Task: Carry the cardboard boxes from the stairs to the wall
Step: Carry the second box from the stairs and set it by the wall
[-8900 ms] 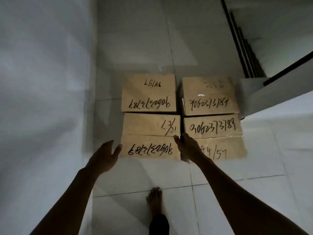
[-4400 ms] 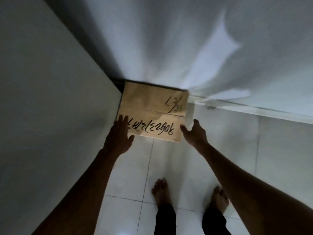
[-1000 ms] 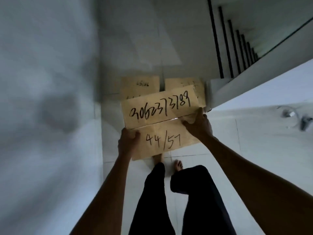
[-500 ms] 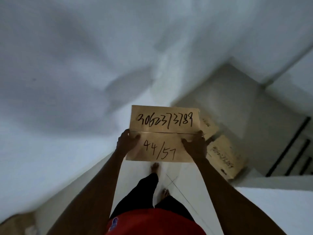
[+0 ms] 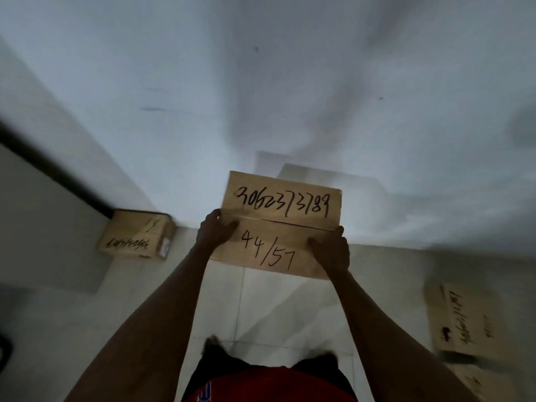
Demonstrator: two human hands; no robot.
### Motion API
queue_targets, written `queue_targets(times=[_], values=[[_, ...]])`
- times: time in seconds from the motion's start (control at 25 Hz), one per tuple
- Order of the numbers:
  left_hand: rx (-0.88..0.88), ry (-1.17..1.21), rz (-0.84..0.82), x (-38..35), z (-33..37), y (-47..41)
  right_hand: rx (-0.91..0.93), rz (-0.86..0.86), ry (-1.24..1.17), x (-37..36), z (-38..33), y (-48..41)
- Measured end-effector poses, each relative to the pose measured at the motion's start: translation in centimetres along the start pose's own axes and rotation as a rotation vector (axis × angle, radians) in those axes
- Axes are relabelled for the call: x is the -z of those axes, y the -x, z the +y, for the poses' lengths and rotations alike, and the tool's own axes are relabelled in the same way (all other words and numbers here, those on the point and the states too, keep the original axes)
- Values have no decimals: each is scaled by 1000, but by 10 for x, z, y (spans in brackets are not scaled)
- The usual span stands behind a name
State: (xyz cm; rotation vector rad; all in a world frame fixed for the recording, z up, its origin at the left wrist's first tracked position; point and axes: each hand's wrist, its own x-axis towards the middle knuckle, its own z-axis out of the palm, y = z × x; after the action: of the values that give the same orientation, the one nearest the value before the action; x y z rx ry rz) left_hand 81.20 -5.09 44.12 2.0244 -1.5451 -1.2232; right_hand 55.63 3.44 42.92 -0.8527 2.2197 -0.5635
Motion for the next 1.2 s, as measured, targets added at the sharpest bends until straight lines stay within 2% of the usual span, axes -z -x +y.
queue_targets(times=[0.24, 0.44, 0.56, 0.72, 0.88, 1.0, 1.2], values=[[142, 79, 157, 180, -124, -27, 123, -148, 60, -156, -143, 65], [222, 141, 199, 278, -202, -71, 212, -237, 142, -272, -225, 80], [258, 71, 172, 321, -254, -126, 221, -284, 157, -346, -266, 70], [252, 36, 132, 355, -310, -202, 229, -290, 162, -440, -295, 51], [236, 45, 80, 366, -391, -291, 246, -255, 257, -546, -292, 17], [221, 54, 64, 348, -467, -367, 250, -237, 256, -637, -269, -14], [199, -41, 24, 311, -553, -450, 148, -236, 234, -744, -232, -55]])
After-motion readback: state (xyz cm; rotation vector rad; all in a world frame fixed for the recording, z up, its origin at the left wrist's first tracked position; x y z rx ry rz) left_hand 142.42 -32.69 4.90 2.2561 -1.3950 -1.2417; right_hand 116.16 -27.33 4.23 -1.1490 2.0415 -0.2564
